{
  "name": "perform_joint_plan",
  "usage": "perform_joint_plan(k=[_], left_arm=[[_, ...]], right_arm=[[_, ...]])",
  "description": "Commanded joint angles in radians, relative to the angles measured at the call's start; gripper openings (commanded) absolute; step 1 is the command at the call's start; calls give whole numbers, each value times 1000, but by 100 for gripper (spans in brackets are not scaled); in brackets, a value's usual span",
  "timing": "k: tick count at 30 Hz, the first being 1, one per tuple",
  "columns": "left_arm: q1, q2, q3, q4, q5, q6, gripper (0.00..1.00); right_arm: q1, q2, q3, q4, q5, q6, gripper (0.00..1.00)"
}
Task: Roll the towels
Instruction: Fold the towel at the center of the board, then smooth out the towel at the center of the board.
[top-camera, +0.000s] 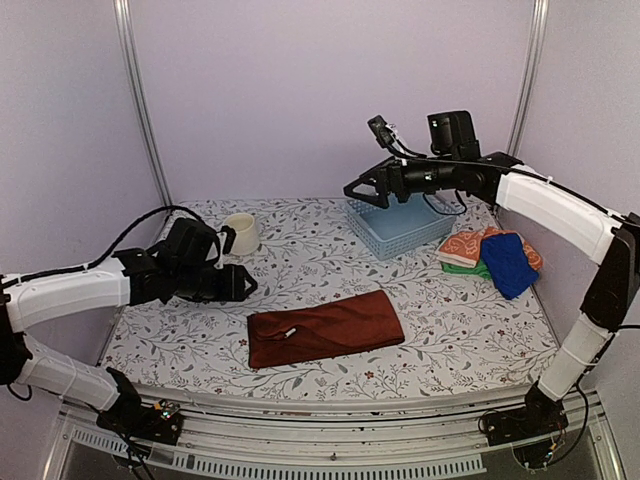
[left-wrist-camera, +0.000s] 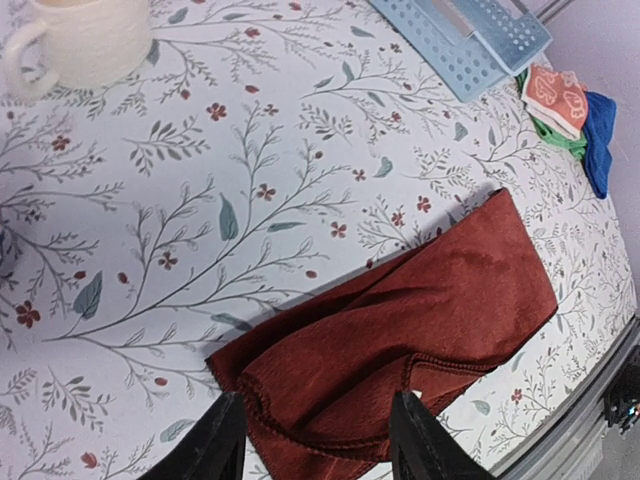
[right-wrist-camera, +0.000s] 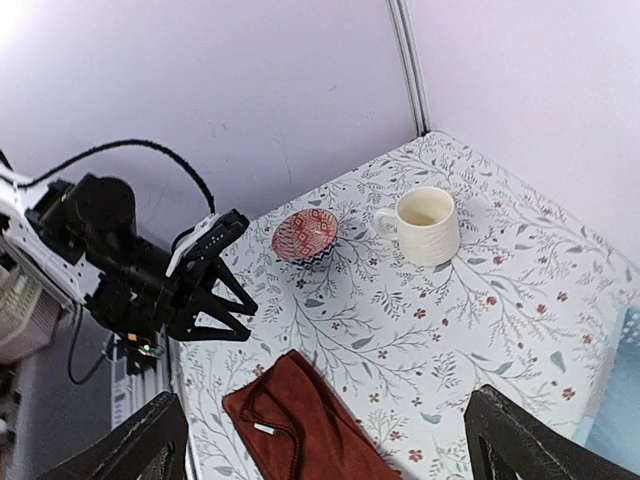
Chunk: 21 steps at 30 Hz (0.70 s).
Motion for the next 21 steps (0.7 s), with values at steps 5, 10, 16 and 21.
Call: perform_joint_plan(k=[5,10,16,21], left_arm=[[-14,106,179,116,113,156,99],[-15,169,335,36,18,221,99],[-14,230,408,72,-4,316,99],[-14,288,532,32,-22,395,99]], right_arm=[[24,-125,-227,-87,125,-308,99],[24,-181,-274,-72,126,-361,99],[24,-182,-256,-155,5,-470,99],[30,-148,-68,-266,118,-490,99]])
